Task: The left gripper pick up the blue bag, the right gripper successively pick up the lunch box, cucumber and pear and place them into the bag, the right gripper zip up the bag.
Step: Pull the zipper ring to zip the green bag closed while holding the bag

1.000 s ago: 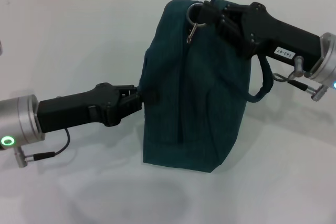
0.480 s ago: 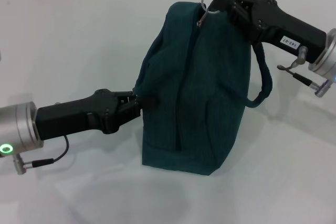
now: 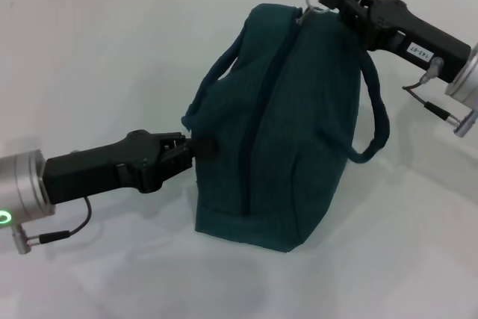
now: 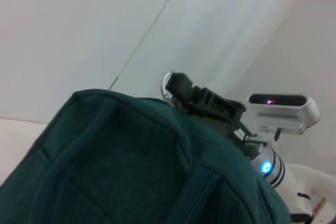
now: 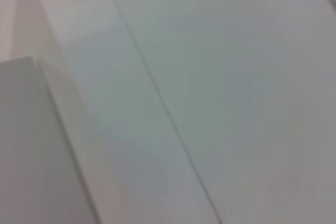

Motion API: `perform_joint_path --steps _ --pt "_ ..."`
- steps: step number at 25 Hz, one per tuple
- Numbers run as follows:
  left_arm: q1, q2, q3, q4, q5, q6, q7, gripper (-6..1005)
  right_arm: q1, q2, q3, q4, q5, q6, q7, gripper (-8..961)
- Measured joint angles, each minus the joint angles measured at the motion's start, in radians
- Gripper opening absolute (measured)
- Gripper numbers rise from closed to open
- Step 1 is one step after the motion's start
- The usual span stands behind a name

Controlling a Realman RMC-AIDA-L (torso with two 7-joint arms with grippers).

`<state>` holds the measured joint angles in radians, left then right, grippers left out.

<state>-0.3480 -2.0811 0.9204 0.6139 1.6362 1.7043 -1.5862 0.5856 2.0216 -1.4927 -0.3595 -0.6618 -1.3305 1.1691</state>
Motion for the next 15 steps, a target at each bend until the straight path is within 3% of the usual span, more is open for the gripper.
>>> perform_joint_path --steps 3,8,15 --pt "0.003 0.001 -0.005 0.0 0.0 0.0 0.0 75 -0.001 -0.001 0.01 0.026 0.013 0.017 -0.005 8" --pt "0.017 0.003 -0.088 -0.007 0.005 -0.007 0.001 83 -0.007 -0.001 0.016 0.037 0.018 0.064 -0.009 8" --pt "0.019 0.001 -0.092 -0.008 0.006 -0.009 0.01 95 -0.013 0.0 0.024 0.038 0.018 0.091 -0.009 8"
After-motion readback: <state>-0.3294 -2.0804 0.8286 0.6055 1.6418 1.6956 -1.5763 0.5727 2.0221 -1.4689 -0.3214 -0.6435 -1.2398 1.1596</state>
